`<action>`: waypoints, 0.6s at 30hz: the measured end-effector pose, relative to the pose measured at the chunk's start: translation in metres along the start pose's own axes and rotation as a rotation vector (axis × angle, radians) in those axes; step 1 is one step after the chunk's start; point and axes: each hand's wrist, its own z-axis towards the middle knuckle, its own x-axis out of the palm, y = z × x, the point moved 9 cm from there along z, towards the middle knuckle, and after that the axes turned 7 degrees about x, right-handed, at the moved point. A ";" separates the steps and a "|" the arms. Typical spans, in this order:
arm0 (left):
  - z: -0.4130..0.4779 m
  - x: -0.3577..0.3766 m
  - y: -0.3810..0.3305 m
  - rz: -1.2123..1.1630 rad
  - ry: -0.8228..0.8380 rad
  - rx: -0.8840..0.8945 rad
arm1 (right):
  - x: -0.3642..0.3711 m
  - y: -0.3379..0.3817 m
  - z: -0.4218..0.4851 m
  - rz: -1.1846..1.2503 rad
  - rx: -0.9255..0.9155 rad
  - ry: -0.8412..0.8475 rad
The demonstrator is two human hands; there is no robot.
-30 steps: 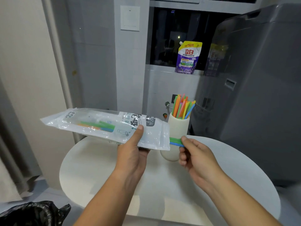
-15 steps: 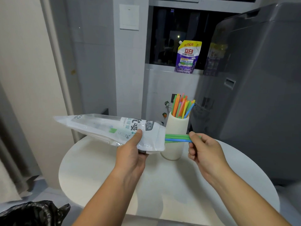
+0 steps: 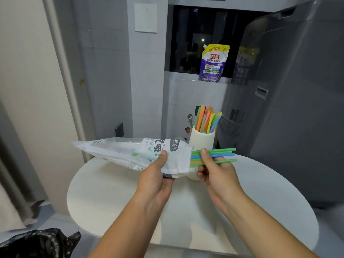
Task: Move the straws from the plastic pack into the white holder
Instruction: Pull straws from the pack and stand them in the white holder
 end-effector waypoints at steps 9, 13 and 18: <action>0.001 -0.001 0.001 -0.023 -0.015 -0.017 | -0.006 0.011 0.006 0.020 0.034 -0.032; 0.001 -0.001 0.002 -0.032 -0.024 -0.014 | -0.009 0.019 0.006 -0.001 0.006 -0.044; 0.001 -0.003 -0.004 -0.063 -0.043 -0.006 | -0.019 0.038 0.004 -0.056 -0.066 -0.061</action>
